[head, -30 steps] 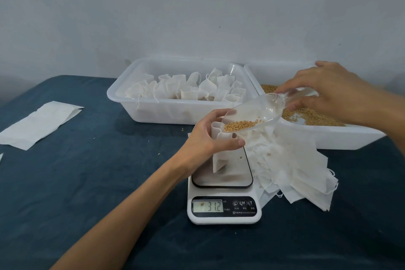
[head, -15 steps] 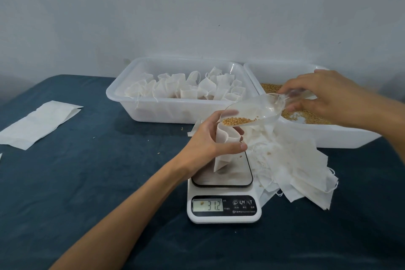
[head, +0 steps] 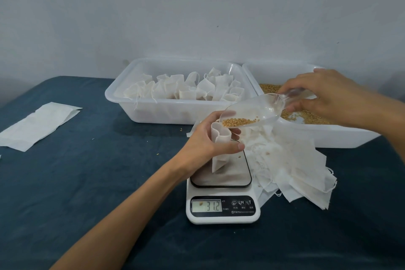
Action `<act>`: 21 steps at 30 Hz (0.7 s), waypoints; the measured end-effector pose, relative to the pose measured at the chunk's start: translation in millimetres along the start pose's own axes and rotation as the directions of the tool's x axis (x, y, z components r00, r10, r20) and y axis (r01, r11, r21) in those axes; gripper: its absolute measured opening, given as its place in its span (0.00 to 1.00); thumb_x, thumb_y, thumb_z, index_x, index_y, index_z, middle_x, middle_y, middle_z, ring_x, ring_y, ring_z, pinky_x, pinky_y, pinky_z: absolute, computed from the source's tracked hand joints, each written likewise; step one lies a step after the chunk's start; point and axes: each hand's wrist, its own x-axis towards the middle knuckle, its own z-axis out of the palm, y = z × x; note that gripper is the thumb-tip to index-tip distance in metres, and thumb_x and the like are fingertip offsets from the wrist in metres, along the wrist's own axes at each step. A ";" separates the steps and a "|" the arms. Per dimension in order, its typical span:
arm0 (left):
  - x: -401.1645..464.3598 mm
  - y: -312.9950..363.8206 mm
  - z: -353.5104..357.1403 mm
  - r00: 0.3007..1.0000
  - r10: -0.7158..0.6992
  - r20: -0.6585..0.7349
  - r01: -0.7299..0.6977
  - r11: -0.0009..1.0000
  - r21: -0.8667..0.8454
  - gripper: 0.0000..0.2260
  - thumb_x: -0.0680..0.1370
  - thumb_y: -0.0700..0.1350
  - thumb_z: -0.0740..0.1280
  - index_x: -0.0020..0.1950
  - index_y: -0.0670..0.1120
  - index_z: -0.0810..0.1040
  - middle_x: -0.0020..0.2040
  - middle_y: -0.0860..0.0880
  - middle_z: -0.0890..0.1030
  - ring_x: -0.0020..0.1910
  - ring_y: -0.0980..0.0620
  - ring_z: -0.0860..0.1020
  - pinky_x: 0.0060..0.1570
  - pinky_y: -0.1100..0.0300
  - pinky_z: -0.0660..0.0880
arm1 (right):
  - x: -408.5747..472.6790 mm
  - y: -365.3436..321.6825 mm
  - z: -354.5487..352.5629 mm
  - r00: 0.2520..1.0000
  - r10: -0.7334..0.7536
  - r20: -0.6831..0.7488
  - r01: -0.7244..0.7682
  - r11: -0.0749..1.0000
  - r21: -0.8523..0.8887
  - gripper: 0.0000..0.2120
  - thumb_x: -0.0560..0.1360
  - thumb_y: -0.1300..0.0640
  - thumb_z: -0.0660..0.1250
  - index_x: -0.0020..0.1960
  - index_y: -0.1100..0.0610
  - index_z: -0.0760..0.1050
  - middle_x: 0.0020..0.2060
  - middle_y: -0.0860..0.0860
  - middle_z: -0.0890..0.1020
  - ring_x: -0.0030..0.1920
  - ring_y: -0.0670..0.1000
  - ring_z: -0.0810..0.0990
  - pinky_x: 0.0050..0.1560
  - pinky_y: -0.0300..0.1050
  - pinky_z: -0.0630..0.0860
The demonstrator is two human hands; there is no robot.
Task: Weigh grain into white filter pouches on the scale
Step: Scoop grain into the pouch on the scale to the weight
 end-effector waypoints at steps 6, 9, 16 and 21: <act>0.8 -4.3 1.9 0.999 0.036 0.015 -0.037 0.990 0.133 0.15 0.85 0.37 0.65 0.71 0.46 0.73 0.56 0.45 0.87 0.59 0.47 0.84 0.66 0.55 0.76 | -2.9 0.7 5.7 0.994 0.098 0.038 -0.103 0.986 0.130 0.13 0.77 0.55 0.72 0.52 0.37 0.74 0.45 0.32 0.80 0.51 0.29 0.77 0.50 0.34 0.70; 1.0 -1.0 0.6 0.996 0.086 -0.014 -0.084 0.992 0.089 0.10 0.88 0.39 0.58 0.67 0.40 0.74 0.54 0.42 0.87 0.55 0.46 0.85 0.62 0.58 0.77 | -4.8 -2.1 8.4 0.991 0.117 0.069 -0.125 0.984 0.128 0.11 0.78 0.55 0.70 0.55 0.41 0.76 0.47 0.33 0.81 0.54 0.35 0.78 0.56 0.48 0.76; 0.4 3.7 -1.4 0.997 0.077 -0.005 -0.077 0.996 0.053 0.15 0.83 0.38 0.69 0.70 0.44 0.75 0.55 0.44 0.87 0.57 0.46 0.85 0.62 0.56 0.78 | -3.3 -2.9 6.2 0.993 0.101 0.061 -0.111 0.978 0.175 0.13 0.77 0.56 0.71 0.53 0.38 0.75 0.46 0.34 0.82 0.51 0.31 0.78 0.53 0.38 0.74; -0.4 5.5 -2.1 0.998 0.054 -0.025 -0.052 0.997 0.065 0.21 0.77 0.40 0.76 0.68 0.50 0.76 0.55 0.48 0.87 0.55 0.49 0.84 0.54 0.59 0.79 | -3.1 -5.7 4.5 0.994 0.097 0.054 -0.105 0.979 0.177 0.13 0.77 0.55 0.71 0.53 0.37 0.74 0.44 0.33 0.81 0.51 0.29 0.77 0.50 0.37 0.72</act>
